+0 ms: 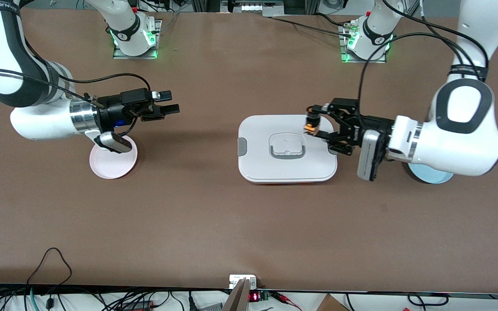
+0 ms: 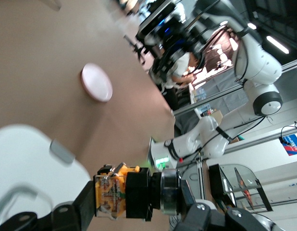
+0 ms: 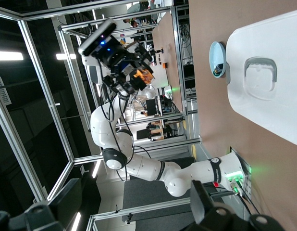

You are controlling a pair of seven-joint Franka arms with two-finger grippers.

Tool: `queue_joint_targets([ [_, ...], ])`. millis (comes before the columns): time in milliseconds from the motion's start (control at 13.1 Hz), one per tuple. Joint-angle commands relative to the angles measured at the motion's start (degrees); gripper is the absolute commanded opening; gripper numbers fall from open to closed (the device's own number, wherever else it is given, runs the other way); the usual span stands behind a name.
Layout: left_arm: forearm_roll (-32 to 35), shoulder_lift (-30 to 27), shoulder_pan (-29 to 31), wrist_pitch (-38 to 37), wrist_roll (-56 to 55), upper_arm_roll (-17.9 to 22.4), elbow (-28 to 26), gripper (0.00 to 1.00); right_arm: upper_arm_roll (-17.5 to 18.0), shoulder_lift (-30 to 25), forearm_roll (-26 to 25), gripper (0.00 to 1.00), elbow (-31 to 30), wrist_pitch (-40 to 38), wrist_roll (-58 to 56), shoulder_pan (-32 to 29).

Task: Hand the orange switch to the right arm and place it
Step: 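Carry the switch with the left gripper while the right gripper advances, then grasp the orange switch with the right gripper from the left gripper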

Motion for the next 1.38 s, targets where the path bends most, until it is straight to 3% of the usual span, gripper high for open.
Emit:
queue_joint_targets([
  [0, -7.2, -0.4, -0.7, 13.5, 15.2, -5.6, -4.8, 0.15, 0.0, 0.8, 2.9, 1.0, -0.8, -0.1, 2.3, 1.5],
  [230, -22.7, -0.4, -6.5, 29.4, 31.3, -8.2, -10.4, 0.12, 0.0, 1.1, 3.4, 1.0, -0.9, 0.8, 10.3, 3.2],
  [383, -24.4, -0.7, -9.0, 34.2, 35.6, -8.3, -10.6, 0.12, 0.0, 1.6, 4.4, 1.0, -0.9, 1.1, 12.2, 3.8],
  [766, -27.4, -0.7, -11.4, 35.0, 40.2, -8.4, -11.2, 0.1, 0.0, 4.4, 10.6, 1.0, -0.8, 1.8, 17.9, 6.1],
  [996, -27.5, -0.6, -11.6, 35.1, 40.1, -8.4, -11.2, 0.1, 0.0, 4.8, 11.7, 1.0, -0.4, 5.8, 18.1, 8.1],
  [1303, -27.8, -0.6, -11.7, 35.1, 39.9, -8.5, -11.0, 0.1, 0.7, 4.8, 17.7, 1.0, -0.3, 10.0, 19.9, 9.3],
])
